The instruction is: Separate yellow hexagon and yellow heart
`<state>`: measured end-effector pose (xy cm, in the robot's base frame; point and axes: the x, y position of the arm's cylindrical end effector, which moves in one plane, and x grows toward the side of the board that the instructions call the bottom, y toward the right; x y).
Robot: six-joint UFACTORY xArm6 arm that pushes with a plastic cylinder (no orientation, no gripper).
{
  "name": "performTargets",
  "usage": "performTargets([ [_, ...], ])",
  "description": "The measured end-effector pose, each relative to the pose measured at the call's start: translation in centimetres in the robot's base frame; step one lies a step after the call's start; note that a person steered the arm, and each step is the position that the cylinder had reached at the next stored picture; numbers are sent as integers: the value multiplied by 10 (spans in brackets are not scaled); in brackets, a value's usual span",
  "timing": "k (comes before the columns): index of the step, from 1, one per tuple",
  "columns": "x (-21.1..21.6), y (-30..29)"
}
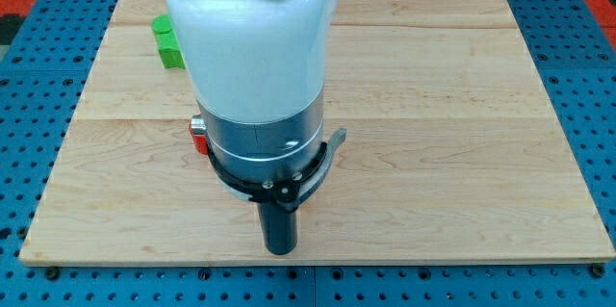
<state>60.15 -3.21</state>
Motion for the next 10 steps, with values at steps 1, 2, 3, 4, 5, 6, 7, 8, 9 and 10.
performTargets([
  [1, -15, 0],
  [2, -29, 0],
  [3, -36, 0],
  [4, -36, 1],
  [5, -36, 23],
  [6, -39, -1],
  [7, -44, -27],
  [8, -54, -18],
  [9, -63, -14],
  [10, -65, -11],
])
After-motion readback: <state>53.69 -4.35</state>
